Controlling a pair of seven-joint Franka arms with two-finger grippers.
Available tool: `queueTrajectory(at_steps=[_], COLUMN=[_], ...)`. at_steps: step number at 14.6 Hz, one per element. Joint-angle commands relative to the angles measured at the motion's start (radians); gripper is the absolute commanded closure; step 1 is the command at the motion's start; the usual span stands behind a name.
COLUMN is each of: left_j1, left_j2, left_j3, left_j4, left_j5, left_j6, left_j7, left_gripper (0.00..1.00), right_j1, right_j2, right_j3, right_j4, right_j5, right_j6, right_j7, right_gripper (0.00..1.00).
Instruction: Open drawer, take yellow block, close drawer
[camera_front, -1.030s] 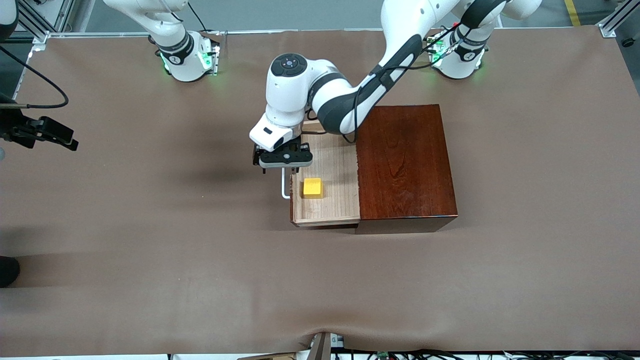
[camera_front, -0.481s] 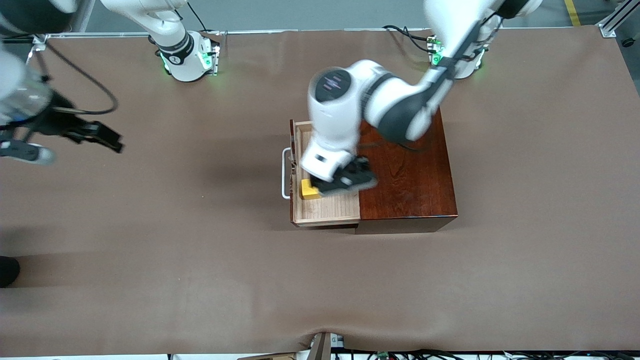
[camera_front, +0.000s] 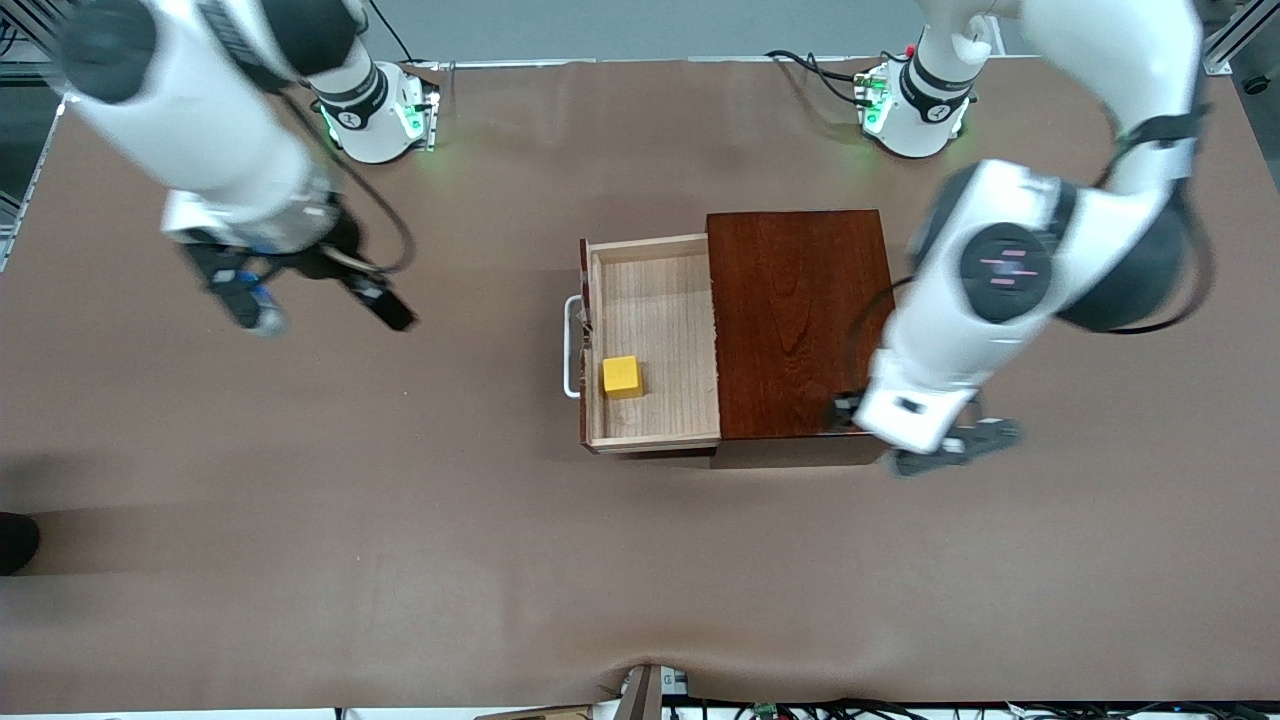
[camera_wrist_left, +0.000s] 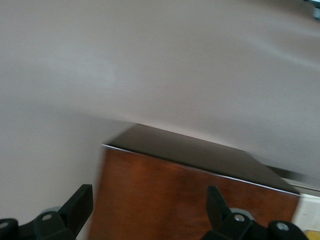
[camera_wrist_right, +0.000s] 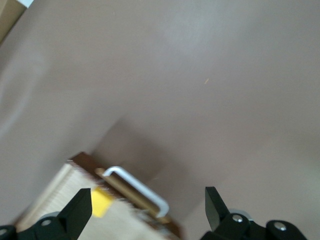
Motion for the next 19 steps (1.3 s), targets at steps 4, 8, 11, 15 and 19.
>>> queueTrajectory(at_steps=[4, 8, 11, 15, 19], left_j1=[0.214, 0.253, 0.251, 0.135, 0.089], left_j2=[-0.265, -0.305, -0.346, -0.424, -0.577], left_j3=[-0.011, -0.009, 0.000, 0.162, 0.248], left_j4=[-0.234, -0.230, -0.234, -0.265, -0.397], left_j5=[-0.116, -0.143, -0.143, -0.149, -0.195], left_j6=[-0.025, -0.076, -0.099, -0.172, -0.177], left_j7=[0.333, 0.444, 0.444, 0.517, 0.596], left_gripper=[0.00, 0.00, 0.00, 0.00, 0.00], right_j1=[0.156, 0.201, 0.221, 0.241, 0.253], right_j2=[0.217, 0.327, 0.395, 0.467, 0.507], right_j3=[-0.012, -0.010, -0.012, -0.012, -0.012], right_j4=[0.123, 0.130, 0.130, 0.130, 0.127], right_j5=[0.042, 0.070, 0.089, 0.089, 0.087], right_j6=[0.078, 0.214, 0.300, 0.395, 0.447], right_j7=[0.623, 0.803, 0.836, 0.834, 0.834], right_gripper=[0.00, 0.00, 0.00, 0.00, 0.00])
